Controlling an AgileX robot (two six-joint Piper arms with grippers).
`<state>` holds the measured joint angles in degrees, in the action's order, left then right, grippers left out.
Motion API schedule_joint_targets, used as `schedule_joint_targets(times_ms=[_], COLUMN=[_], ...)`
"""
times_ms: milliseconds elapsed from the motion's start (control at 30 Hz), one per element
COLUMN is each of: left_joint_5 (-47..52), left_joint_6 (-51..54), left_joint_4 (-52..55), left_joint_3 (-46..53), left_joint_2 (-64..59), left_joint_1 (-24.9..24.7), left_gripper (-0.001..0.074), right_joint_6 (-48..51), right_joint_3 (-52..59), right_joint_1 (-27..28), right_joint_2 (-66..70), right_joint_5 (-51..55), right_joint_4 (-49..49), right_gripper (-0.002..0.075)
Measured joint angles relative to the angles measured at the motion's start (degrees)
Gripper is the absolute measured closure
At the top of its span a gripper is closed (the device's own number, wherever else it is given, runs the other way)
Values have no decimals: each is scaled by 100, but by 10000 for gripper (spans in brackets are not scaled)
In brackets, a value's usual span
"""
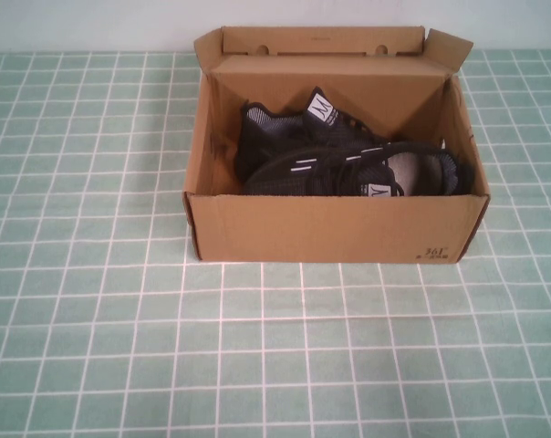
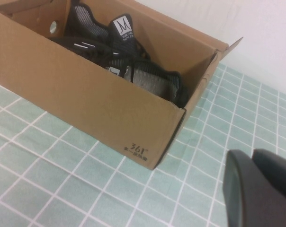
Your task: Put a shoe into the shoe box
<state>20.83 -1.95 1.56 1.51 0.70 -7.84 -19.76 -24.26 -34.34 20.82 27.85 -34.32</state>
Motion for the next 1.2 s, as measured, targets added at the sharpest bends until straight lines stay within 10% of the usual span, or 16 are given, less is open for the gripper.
schedule_joint_targets(times_ms=[667,1200], left_joint_5=[62,62], left_joint_6=[-8,-8], left_joint_4=[-22,-22], left_joint_3=[0,0], left_joint_2=[0,0], left_joint_1=[0,0], left_gripper=[739,739], right_joint_6=[0,-241], right_joint_3=[14,46], right_joint_1=[112,3519], right_joint_2=[-64,-1074], right_joint_5=[-22,269], right_joint_4=[0,-1261], right_gripper=[717,717])
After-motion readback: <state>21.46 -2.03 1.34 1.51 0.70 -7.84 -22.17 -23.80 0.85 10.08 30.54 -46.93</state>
